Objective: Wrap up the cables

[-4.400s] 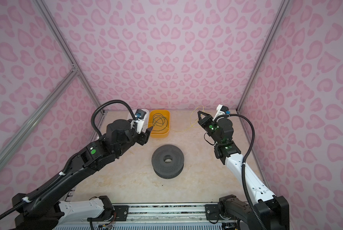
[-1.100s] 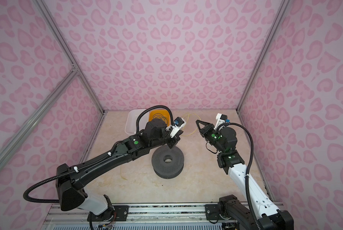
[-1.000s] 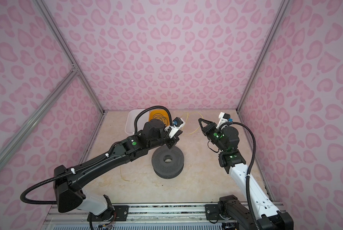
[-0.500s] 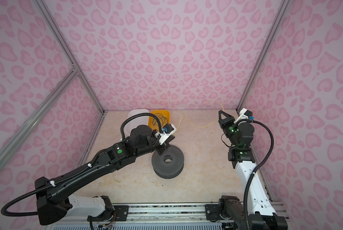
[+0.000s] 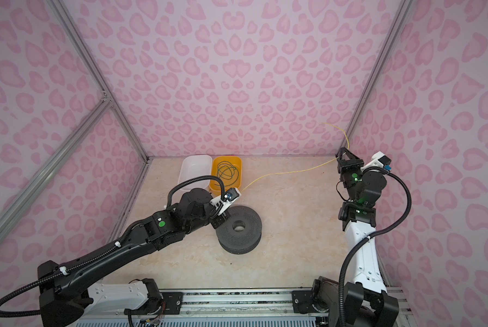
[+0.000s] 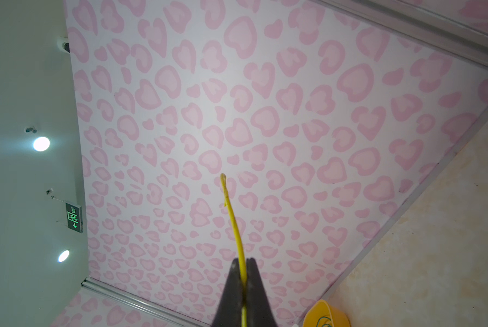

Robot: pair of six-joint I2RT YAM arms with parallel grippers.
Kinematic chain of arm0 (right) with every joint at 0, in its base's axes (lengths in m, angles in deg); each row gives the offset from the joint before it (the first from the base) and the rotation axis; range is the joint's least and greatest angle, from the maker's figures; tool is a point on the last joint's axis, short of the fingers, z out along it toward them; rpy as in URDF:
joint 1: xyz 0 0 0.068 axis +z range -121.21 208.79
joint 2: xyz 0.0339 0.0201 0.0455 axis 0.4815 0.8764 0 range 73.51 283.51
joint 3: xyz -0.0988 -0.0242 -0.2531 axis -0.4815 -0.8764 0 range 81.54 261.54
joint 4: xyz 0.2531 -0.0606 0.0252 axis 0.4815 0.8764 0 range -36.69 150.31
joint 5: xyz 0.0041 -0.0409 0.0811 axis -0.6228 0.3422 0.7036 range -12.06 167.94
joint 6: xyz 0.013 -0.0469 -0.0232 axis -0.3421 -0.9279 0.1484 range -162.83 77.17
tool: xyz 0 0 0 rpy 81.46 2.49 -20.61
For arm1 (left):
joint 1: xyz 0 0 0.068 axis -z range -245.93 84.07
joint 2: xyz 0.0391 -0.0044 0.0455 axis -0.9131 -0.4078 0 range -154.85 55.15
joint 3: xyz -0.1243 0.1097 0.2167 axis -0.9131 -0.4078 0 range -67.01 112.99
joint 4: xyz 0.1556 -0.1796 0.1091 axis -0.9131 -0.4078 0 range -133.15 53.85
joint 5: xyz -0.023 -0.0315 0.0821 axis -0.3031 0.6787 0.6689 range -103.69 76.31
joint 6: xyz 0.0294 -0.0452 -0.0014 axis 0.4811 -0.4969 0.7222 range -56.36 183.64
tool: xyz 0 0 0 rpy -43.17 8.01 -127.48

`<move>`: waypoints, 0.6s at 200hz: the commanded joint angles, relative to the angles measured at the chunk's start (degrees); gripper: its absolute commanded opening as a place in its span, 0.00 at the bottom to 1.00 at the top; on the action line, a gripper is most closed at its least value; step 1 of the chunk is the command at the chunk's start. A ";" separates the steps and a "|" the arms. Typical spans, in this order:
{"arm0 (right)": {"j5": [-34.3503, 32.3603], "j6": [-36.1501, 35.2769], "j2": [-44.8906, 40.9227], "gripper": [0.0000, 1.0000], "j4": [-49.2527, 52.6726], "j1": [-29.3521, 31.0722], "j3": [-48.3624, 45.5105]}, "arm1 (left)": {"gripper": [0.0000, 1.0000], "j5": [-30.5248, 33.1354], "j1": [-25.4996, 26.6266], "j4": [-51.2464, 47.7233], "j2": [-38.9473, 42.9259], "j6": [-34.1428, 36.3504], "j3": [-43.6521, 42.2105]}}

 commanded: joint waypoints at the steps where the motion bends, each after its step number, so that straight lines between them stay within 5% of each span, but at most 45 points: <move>1: -1.56 2.49 0.13 0.00 -4.62 -1.52 0.98 | 0.04 6.15 -0.23 -3.41 -1.85 2.94 -0.71; 120: -1.47 5.93 1.28 0.00 -8.79 -3.90 1.35 | 0.04 10.18 -0.23 -2.98 -6.38 2.74 -4.87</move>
